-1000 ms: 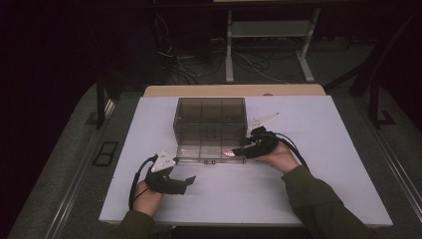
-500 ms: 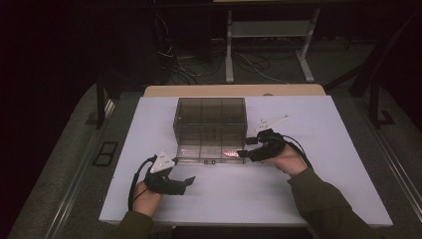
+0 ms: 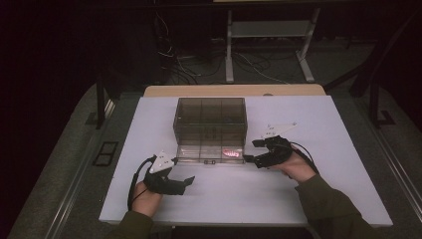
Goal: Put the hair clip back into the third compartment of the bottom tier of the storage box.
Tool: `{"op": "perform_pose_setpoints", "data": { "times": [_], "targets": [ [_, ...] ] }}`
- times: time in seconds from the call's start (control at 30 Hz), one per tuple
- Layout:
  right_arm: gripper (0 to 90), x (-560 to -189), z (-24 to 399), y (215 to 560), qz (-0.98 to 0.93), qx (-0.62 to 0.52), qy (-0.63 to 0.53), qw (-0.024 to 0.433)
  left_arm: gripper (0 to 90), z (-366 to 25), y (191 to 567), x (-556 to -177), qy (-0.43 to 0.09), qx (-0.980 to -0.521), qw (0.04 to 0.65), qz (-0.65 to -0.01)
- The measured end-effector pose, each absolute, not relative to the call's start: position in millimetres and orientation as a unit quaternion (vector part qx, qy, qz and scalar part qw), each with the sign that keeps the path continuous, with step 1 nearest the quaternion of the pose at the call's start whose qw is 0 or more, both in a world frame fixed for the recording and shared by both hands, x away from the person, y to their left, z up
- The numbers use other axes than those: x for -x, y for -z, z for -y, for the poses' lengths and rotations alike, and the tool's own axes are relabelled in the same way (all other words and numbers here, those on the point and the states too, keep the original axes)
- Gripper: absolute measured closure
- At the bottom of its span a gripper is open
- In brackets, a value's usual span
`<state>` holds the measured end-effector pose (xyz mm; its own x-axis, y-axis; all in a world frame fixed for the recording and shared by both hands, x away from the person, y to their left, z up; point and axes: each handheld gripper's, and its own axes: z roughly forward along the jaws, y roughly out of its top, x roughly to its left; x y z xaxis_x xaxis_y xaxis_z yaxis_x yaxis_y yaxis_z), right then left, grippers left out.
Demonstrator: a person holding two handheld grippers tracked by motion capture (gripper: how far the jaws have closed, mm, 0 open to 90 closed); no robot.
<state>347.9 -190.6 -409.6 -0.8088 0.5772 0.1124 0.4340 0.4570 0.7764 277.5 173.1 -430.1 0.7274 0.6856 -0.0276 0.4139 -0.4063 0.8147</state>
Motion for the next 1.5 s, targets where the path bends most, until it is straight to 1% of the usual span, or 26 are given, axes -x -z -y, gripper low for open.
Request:
{"op": "perform_pose_setpoints", "data": {
  "times": [0.2, 0.77, 1.5],
  "targets": [
    [26.1, -342, 197, 411, -0.844, -0.305, -0.430, 0.097, 13.6, -173, 431, -278, -0.158, -0.824, 0.430, -0.333],
    [20.5, -326, 216, 417, -0.835, -0.315, -0.436, 0.113, 13.6, -173, 431, -278, -0.157, -0.823, 0.430, -0.335],
    [19.0, -304, 241, 421, -0.824, -0.330, -0.441, 0.135, 13.6, -172, 431, -278, -0.159, -0.822, 0.432, -0.335]
  ]
}}
